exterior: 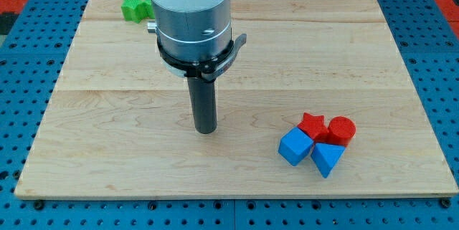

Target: Point the arm to the bottom right of blue triangle

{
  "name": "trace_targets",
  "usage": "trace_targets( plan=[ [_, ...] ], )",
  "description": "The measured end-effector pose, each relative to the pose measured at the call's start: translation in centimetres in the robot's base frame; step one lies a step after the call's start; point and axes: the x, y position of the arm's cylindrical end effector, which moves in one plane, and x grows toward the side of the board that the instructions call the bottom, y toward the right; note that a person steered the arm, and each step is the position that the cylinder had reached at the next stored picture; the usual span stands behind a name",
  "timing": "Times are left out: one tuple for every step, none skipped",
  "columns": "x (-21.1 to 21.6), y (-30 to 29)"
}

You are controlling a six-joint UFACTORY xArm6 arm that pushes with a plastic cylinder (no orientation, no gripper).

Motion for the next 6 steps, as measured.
trace_targets(
  plan=[
    [0.0, 0.0],
    [0.8, 0.0],
    [5.8, 5.7],
    [9.4, 14.3],
    [9.4, 25.6],
    [7.0, 26.1]
  ],
)
